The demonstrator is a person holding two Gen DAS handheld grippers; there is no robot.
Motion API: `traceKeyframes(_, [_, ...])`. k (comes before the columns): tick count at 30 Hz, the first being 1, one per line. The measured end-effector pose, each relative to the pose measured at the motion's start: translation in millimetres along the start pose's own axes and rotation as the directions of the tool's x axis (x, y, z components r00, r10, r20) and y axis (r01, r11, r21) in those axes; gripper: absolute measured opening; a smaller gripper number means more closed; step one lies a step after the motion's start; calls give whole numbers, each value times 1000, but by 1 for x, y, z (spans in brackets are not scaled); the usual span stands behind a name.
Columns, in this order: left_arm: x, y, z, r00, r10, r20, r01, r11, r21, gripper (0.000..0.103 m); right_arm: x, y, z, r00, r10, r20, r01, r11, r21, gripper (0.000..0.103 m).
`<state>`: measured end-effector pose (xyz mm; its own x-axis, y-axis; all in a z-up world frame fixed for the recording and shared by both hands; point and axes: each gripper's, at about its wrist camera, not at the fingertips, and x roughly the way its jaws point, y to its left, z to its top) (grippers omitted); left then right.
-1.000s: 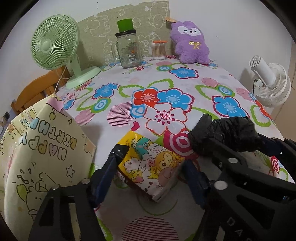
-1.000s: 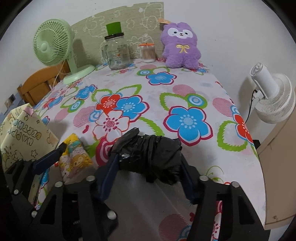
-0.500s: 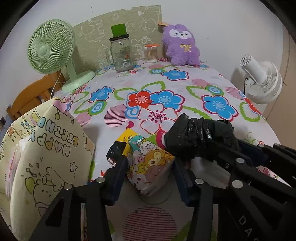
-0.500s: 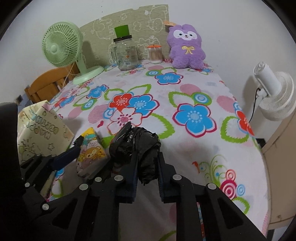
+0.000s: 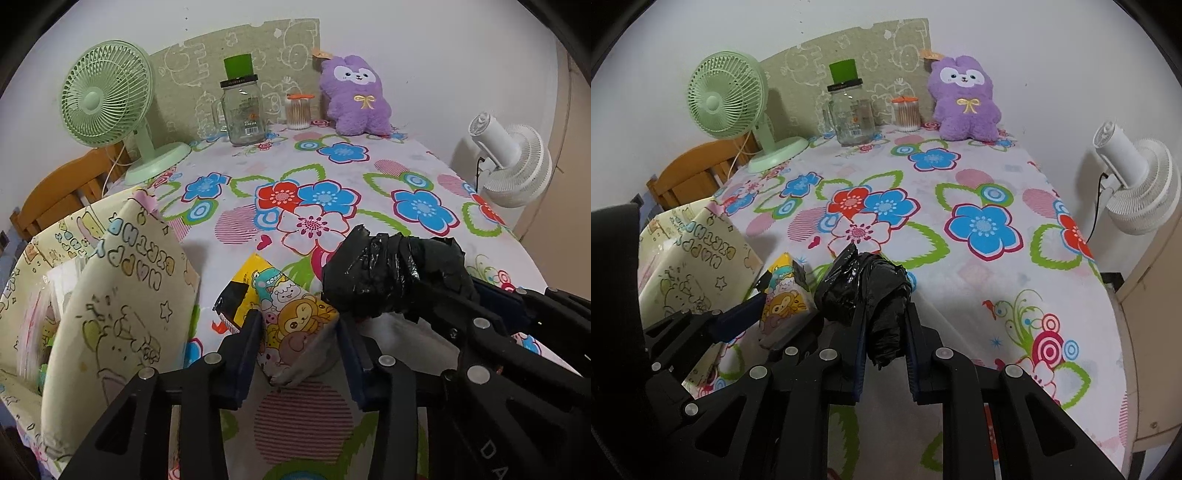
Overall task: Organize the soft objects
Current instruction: 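Carry the cartoon pack with the left tool while the right tool carries the black bag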
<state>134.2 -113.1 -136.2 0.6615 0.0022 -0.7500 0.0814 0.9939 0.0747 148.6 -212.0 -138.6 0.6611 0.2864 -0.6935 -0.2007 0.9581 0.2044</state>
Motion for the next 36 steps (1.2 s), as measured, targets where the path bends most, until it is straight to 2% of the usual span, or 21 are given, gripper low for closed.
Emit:
traceKeyframes(13, [-37, 1, -1, 998, -41, 56, 39, 999, 33, 40, -41, 11, -5, 998, -32, 52, 32, 999, 0, 21])
traceKeyframes(25, [-81, 2, 4, 988, -95, 123, 87, 994, 65, 40, -85, 22, -1, 991, -86, 104, 86, 996, 12, 21])
traceKeyframes(36, [-114, 8, 11, 978, -102, 183, 90, 993, 72, 40, -116, 34, 8, 982, -102, 157, 103, 995, 3, 21])
